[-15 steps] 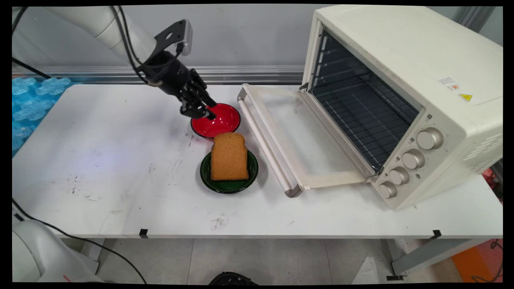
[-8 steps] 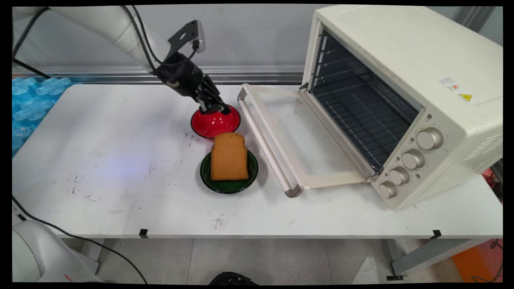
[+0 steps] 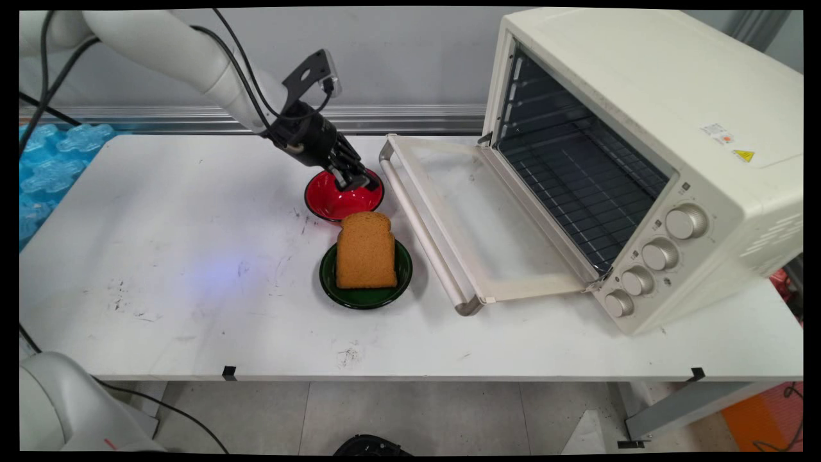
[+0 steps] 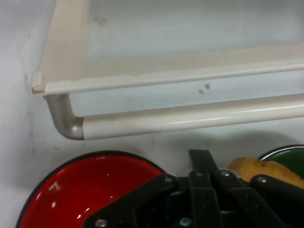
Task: Close the oven
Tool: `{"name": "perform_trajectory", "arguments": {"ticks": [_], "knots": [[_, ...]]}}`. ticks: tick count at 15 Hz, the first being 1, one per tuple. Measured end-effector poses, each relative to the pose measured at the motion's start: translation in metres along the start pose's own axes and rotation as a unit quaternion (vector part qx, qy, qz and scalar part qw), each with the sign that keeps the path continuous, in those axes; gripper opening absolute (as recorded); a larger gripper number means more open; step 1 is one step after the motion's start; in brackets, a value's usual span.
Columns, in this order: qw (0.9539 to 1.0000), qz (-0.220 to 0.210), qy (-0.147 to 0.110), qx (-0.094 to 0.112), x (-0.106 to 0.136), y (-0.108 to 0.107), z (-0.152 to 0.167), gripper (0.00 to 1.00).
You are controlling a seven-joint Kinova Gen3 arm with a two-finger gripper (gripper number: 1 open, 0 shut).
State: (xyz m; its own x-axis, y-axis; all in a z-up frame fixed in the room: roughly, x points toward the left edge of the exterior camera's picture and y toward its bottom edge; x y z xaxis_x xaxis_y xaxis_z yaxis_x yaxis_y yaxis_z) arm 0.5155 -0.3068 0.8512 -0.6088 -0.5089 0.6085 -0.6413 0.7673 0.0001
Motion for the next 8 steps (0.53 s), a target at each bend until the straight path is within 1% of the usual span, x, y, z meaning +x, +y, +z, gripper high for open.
{"name": "perform_trajectory", "arguments": {"ticks": [3,8], "knots": [[1.0000,-0.008,0.000,0.000,-0.007,-0.001,0.009,0.00],[1.0000,-0.008,0.004,-0.001,-0.014,-0.003,0.026,0.00]]}}
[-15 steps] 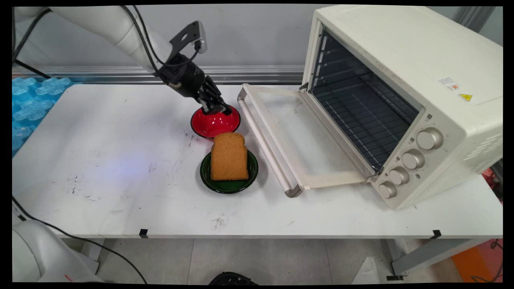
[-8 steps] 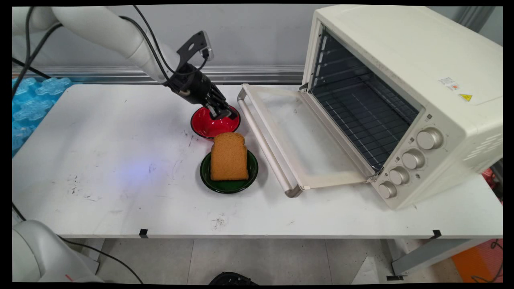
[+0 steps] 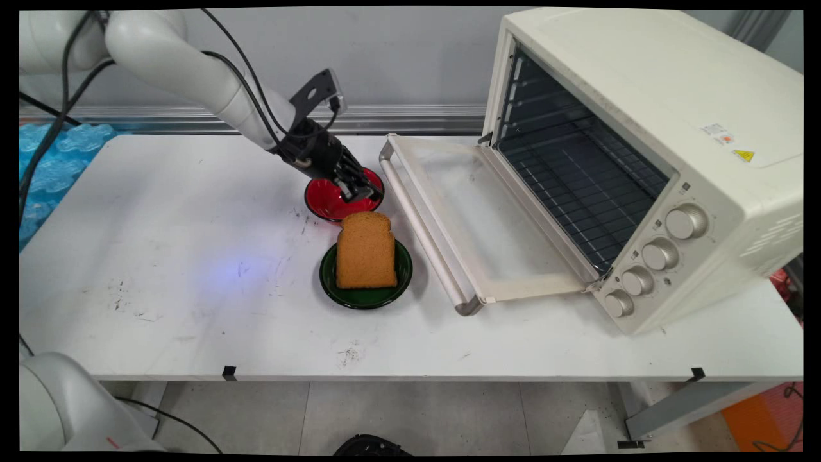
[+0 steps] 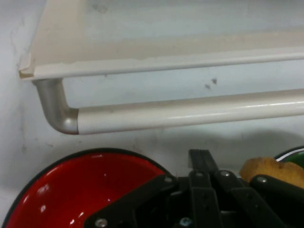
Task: Close the oven
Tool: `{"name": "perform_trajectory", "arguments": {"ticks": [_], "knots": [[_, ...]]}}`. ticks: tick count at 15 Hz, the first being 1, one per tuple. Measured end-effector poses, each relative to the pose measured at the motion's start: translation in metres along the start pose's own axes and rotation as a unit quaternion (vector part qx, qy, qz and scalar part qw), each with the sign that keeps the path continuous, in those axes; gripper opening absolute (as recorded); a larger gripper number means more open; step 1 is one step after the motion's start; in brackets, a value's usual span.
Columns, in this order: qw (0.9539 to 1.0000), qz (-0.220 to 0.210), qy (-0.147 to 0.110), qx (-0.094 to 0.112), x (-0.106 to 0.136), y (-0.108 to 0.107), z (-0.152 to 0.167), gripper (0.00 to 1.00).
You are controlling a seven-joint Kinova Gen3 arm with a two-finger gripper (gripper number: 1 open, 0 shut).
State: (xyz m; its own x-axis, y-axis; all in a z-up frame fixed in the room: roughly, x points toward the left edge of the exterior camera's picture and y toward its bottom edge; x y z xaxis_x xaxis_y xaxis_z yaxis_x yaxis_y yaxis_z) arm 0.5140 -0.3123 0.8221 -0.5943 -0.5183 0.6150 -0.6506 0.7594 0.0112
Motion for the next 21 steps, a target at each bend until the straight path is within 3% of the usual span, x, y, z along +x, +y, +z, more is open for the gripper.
{"name": "perform_trajectory", "arguments": {"ticks": [21], "knots": [[0.9997,0.006,0.024,0.000,-0.004,-0.012,0.048,0.00]]}}
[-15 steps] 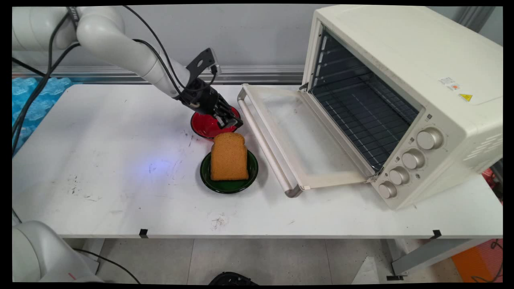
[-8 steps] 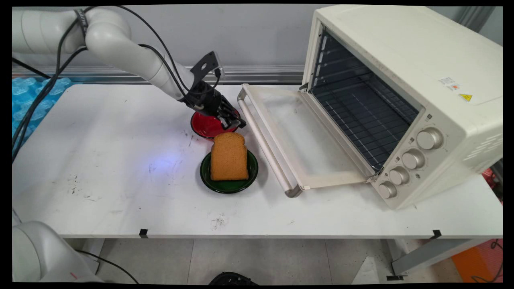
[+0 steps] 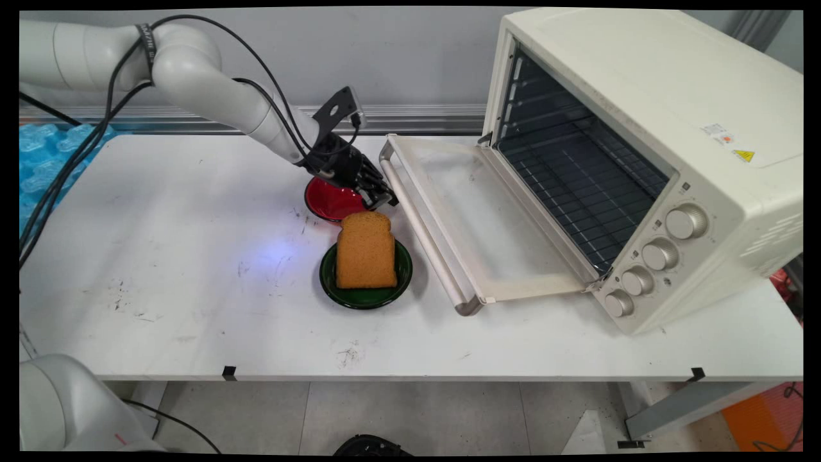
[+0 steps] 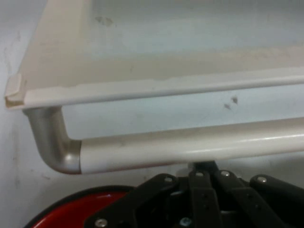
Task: Close the oven
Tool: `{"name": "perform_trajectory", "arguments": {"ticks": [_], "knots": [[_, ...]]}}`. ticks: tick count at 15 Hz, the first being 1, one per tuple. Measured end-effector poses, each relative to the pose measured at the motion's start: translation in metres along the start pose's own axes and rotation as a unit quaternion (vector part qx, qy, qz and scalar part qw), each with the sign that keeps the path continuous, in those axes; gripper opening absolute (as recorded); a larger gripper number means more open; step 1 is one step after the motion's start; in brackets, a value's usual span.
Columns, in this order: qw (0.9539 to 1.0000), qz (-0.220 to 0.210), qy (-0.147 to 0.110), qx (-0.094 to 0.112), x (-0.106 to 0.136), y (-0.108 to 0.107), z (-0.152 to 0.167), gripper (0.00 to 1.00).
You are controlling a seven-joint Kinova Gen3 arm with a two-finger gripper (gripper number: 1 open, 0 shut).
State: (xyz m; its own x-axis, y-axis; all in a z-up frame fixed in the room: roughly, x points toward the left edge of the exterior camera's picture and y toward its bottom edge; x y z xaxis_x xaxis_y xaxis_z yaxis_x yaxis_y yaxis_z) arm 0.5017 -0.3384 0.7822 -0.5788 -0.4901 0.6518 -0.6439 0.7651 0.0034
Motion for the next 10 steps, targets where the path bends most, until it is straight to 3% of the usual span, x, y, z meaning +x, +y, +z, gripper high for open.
{"name": "perform_trajectory", "arguments": {"ticks": [10], "knots": [[0.9998,0.002,0.018,0.004,0.0105,-0.0044,0.0037,0.00]]}}
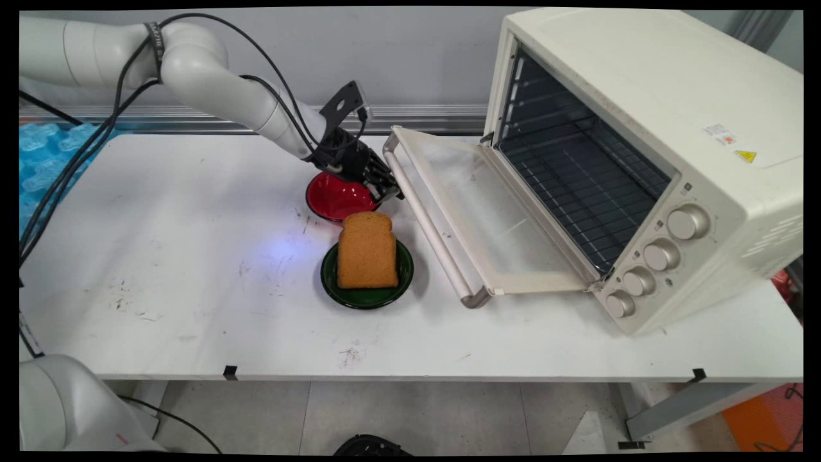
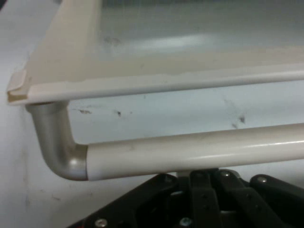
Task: Close the oven
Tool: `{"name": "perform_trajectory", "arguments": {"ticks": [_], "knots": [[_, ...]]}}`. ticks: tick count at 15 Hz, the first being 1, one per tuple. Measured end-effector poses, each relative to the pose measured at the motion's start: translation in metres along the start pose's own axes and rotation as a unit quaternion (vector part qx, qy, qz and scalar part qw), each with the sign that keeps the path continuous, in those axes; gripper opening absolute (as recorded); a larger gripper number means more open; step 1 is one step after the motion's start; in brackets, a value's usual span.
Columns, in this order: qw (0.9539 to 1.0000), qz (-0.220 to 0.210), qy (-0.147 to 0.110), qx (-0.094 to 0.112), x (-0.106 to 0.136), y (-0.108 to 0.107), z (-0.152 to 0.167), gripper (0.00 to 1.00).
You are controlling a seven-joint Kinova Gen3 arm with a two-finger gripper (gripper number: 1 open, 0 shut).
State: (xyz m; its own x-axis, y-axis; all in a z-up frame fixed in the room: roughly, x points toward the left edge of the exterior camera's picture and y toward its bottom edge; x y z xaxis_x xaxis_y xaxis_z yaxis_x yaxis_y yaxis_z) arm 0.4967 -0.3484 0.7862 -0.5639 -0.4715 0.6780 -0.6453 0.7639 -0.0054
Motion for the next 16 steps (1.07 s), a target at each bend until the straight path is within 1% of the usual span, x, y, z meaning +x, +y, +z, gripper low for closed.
{"name": "perform_trajectory", "arguments": {"ticks": [9,14,16], "knots": [[0.9994,0.008,0.033,0.002,0.039,-0.007,-0.005,0.00],[0.9984,0.011,0.055,0.003,0.065,-0.010,-0.010,0.00],[0.9980,0.012,0.063,0.000,0.076,-0.011,-0.010,0.00]]}}
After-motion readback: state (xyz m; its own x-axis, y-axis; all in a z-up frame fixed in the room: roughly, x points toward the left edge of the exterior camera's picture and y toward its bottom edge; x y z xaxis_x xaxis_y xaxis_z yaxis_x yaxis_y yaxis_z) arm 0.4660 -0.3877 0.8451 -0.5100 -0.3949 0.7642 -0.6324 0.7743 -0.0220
